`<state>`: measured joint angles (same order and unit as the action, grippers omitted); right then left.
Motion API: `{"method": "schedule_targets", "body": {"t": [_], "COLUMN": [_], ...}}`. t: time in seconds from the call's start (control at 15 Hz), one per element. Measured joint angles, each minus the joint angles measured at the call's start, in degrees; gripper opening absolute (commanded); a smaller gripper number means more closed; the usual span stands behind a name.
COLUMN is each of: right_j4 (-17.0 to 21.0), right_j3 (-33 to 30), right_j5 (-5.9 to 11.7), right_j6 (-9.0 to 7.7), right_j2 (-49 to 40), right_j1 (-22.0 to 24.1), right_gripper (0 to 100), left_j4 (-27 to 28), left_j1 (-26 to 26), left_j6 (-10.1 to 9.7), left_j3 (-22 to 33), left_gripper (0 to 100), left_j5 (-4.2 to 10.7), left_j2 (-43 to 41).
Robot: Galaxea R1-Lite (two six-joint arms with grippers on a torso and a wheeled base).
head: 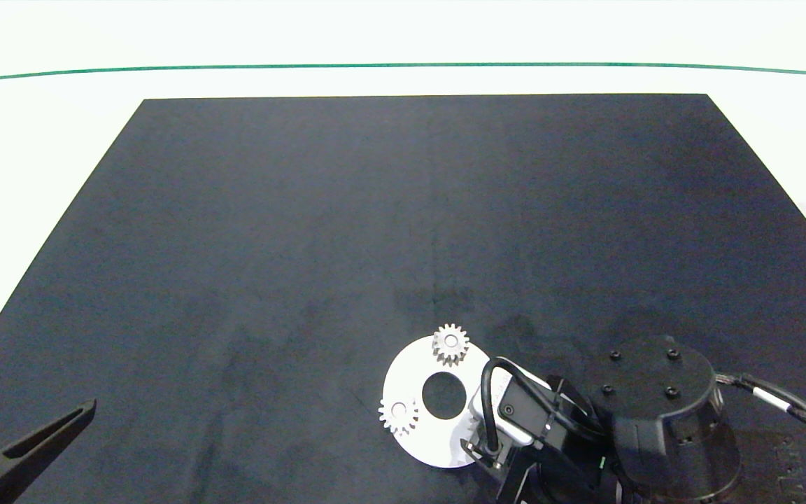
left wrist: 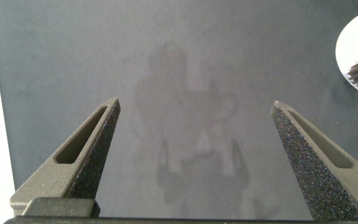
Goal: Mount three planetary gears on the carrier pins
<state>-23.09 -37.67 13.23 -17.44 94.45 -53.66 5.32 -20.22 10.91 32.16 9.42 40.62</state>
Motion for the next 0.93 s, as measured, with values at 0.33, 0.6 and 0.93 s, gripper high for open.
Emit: {"method": "schedule_targets", "body": {"t": [0.33, 0.6, 0.93], "right_j4": [0.29, 0.05, -0.22], "right_j3": [0.27, -0.01, -0.87], "right_j5": [0.16, -0.02, -0.11], "right_j6": [0.00, 0.09, 0.09], "right_j2": [0.11, 0.48, 1.00], "right_j1": [0.33, 0.68, 0.74], "right_gripper": [7, 7, 7], "left_j4": [0.02, 0.00, 0.00], "left_j1": [0.00, 0.00, 0.00], "left_j6": [0.02, 0.02, 0.00], "left_j3": [0.00, 0.00, 0.00], "left_gripper": [100, 100, 100], "left_j5": [0.00, 0.00, 0.00], "left_j2": [-0.02, -0.02, -0.02]}}
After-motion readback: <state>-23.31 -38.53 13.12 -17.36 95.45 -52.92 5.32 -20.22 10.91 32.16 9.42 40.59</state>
